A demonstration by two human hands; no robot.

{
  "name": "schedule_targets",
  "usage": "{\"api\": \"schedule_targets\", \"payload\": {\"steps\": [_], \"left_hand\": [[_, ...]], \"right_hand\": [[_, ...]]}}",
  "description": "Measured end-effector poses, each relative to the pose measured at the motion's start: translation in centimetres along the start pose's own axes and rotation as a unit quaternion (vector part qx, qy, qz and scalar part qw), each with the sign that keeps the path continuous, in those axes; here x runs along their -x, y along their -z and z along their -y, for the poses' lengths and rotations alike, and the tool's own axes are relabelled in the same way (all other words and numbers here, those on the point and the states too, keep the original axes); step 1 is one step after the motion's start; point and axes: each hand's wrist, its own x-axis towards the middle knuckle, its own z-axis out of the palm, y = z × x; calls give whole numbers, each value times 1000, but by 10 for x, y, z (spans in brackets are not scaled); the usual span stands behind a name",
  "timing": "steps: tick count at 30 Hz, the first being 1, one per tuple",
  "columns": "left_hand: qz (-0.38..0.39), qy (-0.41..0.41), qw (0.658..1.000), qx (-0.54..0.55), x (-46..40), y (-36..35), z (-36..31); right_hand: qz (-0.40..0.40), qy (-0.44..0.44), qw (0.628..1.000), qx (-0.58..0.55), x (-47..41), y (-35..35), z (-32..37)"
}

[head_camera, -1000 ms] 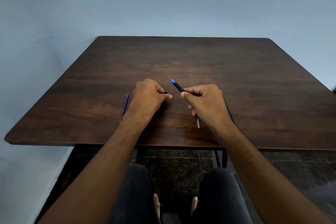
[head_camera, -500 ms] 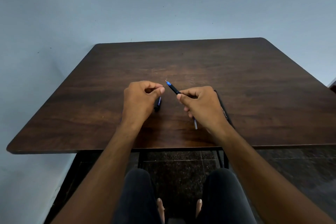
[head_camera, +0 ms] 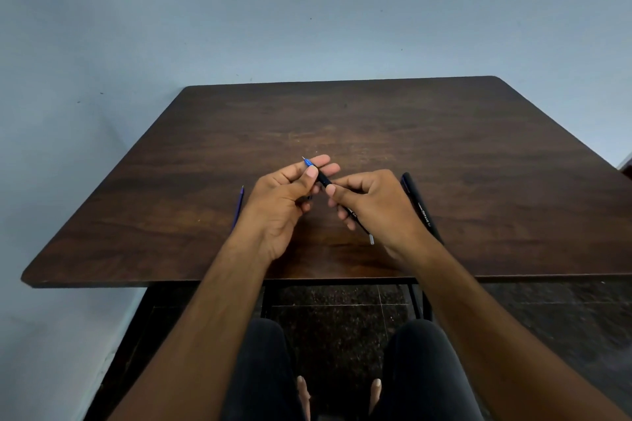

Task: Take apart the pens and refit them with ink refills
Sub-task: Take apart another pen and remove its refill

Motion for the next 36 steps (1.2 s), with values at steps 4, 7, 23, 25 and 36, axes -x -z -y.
{"api": "schedule_targets", "payload": {"steps": [4,7,23,25,36], "left_hand": [[-31,-7,999,13,-1,-1,0],[-54,-15,998,17,-1,-4,-1],[-57,-26,997,52,-3,-4,1],[-29,-29,998,54,-3,1,1],[-133,-19,988,78,-9,1,6]], "right_hand": [[1,0,1000,15,-3,0,-2],[-5,5,1000,28,-5,-2,-3],[-55,87,986,133,-13,-7,-2],[-56,78,988,121,-14,-6,-4],[-34,89,986,134,-15,-5,0]]}}
